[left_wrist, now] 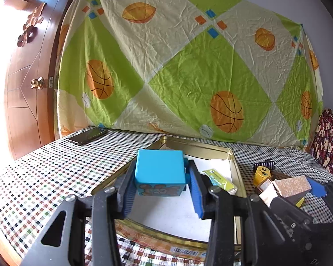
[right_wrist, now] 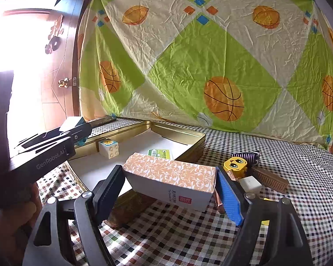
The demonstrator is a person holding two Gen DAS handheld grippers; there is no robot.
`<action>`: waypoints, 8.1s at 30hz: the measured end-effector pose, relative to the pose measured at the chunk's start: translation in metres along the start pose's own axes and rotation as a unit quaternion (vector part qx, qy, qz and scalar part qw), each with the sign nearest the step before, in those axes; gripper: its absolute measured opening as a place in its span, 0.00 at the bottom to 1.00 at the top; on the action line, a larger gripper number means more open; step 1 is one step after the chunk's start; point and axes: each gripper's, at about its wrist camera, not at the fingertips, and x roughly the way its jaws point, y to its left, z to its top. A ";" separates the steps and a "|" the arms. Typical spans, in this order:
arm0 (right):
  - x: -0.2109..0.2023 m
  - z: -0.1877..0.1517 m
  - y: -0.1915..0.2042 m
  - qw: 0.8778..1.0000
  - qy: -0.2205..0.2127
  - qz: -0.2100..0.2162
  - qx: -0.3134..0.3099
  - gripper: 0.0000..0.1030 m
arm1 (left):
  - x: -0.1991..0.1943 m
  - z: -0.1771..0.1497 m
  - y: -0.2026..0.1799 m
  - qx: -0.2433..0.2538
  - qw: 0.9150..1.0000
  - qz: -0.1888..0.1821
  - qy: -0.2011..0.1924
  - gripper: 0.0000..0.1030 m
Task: Organize rigid objects
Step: 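Release the teal cube into the tin with the left tool while the right tool releases the box, then withdraw both tools from the tin toward the remaining items, then grasp the pink clear-lidded case with the left tool while the right tool grasps the yellow cube, then lift the pink case with the left tool while the right tool lifts the yellow cube, then carry the pink case toward the tin with the left tool while the right tool carries the yellow cube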
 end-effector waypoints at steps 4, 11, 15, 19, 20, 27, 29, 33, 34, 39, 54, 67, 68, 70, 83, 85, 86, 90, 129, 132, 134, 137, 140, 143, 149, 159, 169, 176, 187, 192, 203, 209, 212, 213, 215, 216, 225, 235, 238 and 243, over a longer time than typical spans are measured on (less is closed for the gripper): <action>0.009 0.020 0.003 0.999 0.010 0.032 0.001 0.80 | 0.012 0.007 0.004 0.005 0.999 -0.012 0.029 0.41; 0.059 0.049 0.009 0.996 0.058 0.068 0.006 0.80 | 0.041 0.016 0.000 0.042 0.995 0.002 0.091 0.41; 0.092 0.055 0.010 0.991 0.099 0.086 0.024 0.80 | 0.054 0.017 0.003 0.053 0.992 0.019 0.114 0.41; 0.120 0.056 0.014 0.985 0.135 0.104 0.031 0.80 | 0.067 0.014 0.008 0.062 0.988 0.029 0.135 0.41; 0.126 0.056 0.016 0.983 0.142 0.110 0.032 0.80 | 0.069 0.013 0.009 0.060 0.988 0.031 0.138 0.41; 0.133 0.058 0.018 0.982 0.140 0.118 0.045 0.90 | 0.063 0.016 0.016 0.051 0.991 0.043 0.120 0.69; 0.123 0.056 0.011 0.984 0.132 0.112 0.044 0.90 | 0.058 0.017 0.016 0.052 0.991 0.043 0.112 0.70; 0.100 0.046 -0.020 0.985 0.126 0.097 0.071 0.90 | 0.049 0.017 0.014 0.040 0.993 0.032 0.103 0.78; 0.093 0.042 -0.028 0.985 0.126 0.091 0.074 0.90 | 0.047 0.016 0.012 0.041 0.994 0.028 0.102 0.81; 0.056 0.026 -0.077 0.988 0.118 0.048 0.092 0.90 | 0.039 0.015 -0.014 0.056 0.994 0.006 0.095 0.87; 0.000 -0.021 -0.180 0.978 0.124 -0.082 0.148 0.90 | 0.026 0.003 -0.130 0.113 0.984 -0.103 0.095 0.96; 0.036 -0.028 -0.173 0.966 0.207 -0.078 0.133 0.78 | 0.051 -0.004 -0.162 0.121 0.979 -0.107 0.128 0.96; 0.039 -0.029 -0.174 0.965 0.214 -0.075 0.135 0.78 | 0.052 -0.004 -0.160 0.118 0.979 -0.106 0.130 0.96; 0.044 -0.031 -0.173 0.962 0.225 -0.069 0.135 0.78 | 0.054 -0.004 -0.158 0.114 0.979 -0.105 0.133 0.96; 0.043 -0.028 -0.168 0.966 0.213 -0.084 0.124 0.39 | 0.055 -0.009 -0.173 0.137 0.973 -0.123 0.140 0.96; 0.037 -0.024 -0.171 0.968 0.195 -0.106 0.121 0.39 | 0.055 -0.010 -0.179 0.143 0.971 -0.128 0.143 0.95; 0.035 -0.021 -0.174 0.968 0.188 -0.117 0.118 0.39 | 0.056 -0.011 -0.182 0.146 0.970 -0.131 0.146 0.95; 0.031 -0.015 -0.184 0.967 0.176 -0.142 0.119 0.39 | 0.063 -0.014 -0.195 0.161 0.965 -0.135 0.159 0.95; 0.028 -0.013 -0.184 0.969 0.151 -0.161 0.110 0.39 | 0.109 -0.028 -0.203 0.137 0.933 -0.188 0.276 0.15; 0.029 -0.013 -0.185 0.969 0.154 -0.160 0.111 0.40 | 0.111 -0.031 -0.208 0.151 0.927 -0.185 0.288 0.15; 0.028 -0.013 -0.185 0.969 0.154 -0.160 0.111 0.40 | 0.109 -0.030 -0.207 0.147 0.929 -0.187 0.283 0.15; 0.028 -0.013 -0.185 0.969 0.153 -0.160 0.111 0.40 | 0.101 -0.025 -0.205 0.146 0.937 -0.184 0.257 0.15; 0.027 -0.012 -0.185 0.969 0.151 -0.160 0.111 0.40 | 0.091 -0.021 -0.206 0.154 0.945 -0.176 0.227 0.15; 0.027 -0.012 -0.184 0.969 0.148 -0.160 0.111 0.40 | 0.083 -0.018 -0.207 0.160 0.950 -0.172 0.203 0.15; 0.024 -0.011 -0.184 0.971 0.140 -0.161 0.111 0.40 | 0.072 -0.009 -0.200 0.148 0.962 -0.161 0.161 0.15; 0.016 -0.010 -0.180 0.975 0.115 -0.156 0.108 0.39 | 0.063 -0.004 -0.190 0.126 0.972 -0.150 0.128 0.15; 0.008 -0.008 -0.177 0.978 0.091 -0.155 0.105 0.39 | 0.053 0.000 -0.183 0.112 0.979 -0.139 0.094 0.15; 0.004 -0.007 -0.177 0.979 0.080 -0.158 0.103 0.39 | 0.046 0.001 -0.180 0.106 0.982 -0.134 0.076 0.15; -0.004 -0.005 -0.175 0.980 0.060 -0.160 0.100 0.39 | 0.039 0.003 -0.176 0.098 0.986 -0.125 0.053 0.15; -0.006 -0.005 -0.175 0.980 0.055 -0.161 0.100 0.39 | 0.037 0.004 -0.175 0.096 0.987 -0.123 0.048 0.15; -0.014 -0.003 -0.172 0.981 0.036 -0.165 0.097 0.39 | 0.031 0.004 -0.173 0.092 0.988 -0.118 0.032 0.15; -0.020 -0.003 -0.172 0.981 0.023 -0.166 0.095 0.39 | 0.029 0.004 -0.171 0.090 0.989 -0.117 0.027 0.15; -0.021 -0.003 -0.171 0.981 0.018 -0.167 0.094 0.39 | 0.029 0.004 -0.171 0.089 0.989 -0.116 0.026 0.15; -0.022 -0.002 -0.171 0.981 0.016 -0.167 0.094 0.39 | 0.028 0.005 -0.171 0.089 0.989 -0.116 0.025 0.15; -0.023 -0.002 -0.171 0.981 0.014 -0.167 0.093 0.39 | 0.028 0.005 -0.171 0.088 0.989 -0.115 0.025 0.15; -0.023 -0.002 -0.170 0.981 0.012 -0.168 0.093 0.39 | 0.028 0.005 -0.170 0.087 0.989 -0.115 0.024 0.15; -0.030 -0.001 -0.167 0.982 -0.007 -0.170 0.087 0.39 | 0.026 0.006 -0.167 0.080 0.991 -0.110 0.018 0.15; -0.031 0.000 -0.165 0.982 -0.011 -0.170 0.087 0.39 | 0.027 0.007 -0.164 0.072 0.991 -0.108 0.018 0.15; -0.032 0.001 -0.163 0.982 -0.016 -0.168 0.086 0.39 | 0.028 0.007 -0.163 0.070 0.992 -0.107 0.021 0.15; -0.037 0.003 -0.156 0.983 -0.038 -0.163 0.082 0.39 | 0.028 0.007 -0.159 0.067 0.993 -0.100 0.018 0.15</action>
